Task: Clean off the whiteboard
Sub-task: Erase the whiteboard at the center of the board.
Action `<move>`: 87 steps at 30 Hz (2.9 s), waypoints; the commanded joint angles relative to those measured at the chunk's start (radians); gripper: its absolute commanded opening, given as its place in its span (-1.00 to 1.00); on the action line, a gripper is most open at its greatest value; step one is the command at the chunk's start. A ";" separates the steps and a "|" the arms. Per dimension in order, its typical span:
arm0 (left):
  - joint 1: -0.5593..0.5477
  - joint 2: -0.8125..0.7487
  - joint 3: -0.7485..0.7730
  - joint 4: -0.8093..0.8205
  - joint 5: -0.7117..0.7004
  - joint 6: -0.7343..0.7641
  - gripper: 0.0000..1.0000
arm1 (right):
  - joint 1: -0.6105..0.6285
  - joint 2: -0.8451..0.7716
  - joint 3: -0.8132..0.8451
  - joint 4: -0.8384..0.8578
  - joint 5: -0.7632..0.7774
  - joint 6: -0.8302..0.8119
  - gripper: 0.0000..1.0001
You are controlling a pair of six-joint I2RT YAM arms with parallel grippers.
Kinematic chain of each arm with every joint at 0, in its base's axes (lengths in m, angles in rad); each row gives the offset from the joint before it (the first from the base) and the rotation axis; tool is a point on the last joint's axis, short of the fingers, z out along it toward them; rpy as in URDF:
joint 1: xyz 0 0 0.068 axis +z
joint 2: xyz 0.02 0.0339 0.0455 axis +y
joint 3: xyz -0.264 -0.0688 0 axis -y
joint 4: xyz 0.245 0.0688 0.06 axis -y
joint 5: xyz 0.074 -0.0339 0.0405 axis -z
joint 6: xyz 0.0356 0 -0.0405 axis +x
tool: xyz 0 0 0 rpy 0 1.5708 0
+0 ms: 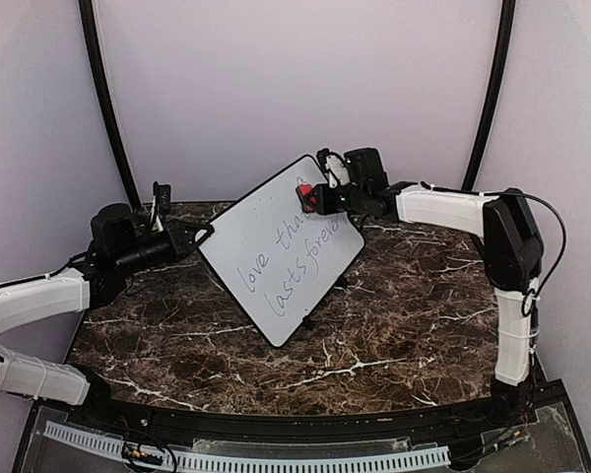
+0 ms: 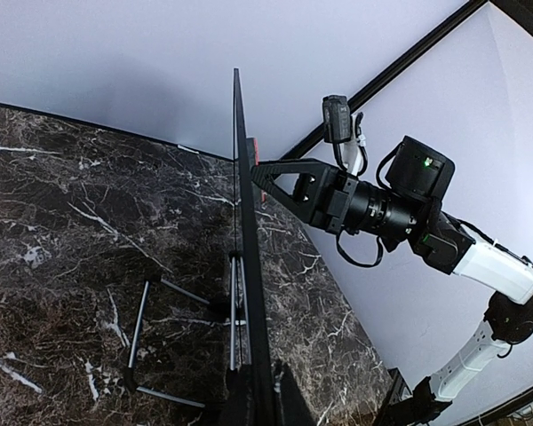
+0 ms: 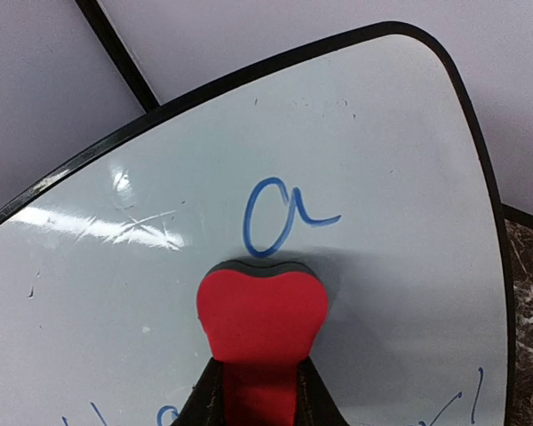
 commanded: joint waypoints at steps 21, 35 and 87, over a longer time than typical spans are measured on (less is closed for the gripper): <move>-0.028 -0.056 0.016 0.165 0.190 0.034 -1.00 | -0.045 0.129 0.249 -0.139 -0.017 -0.021 -0.93; -0.028 -0.054 0.016 0.170 0.195 0.031 -1.00 | -0.048 -0.016 -0.095 0.018 -0.028 -0.005 -0.94; -0.028 -0.059 0.019 0.166 0.196 0.035 -1.00 | -0.111 0.110 0.118 -0.096 -0.021 -0.017 -0.94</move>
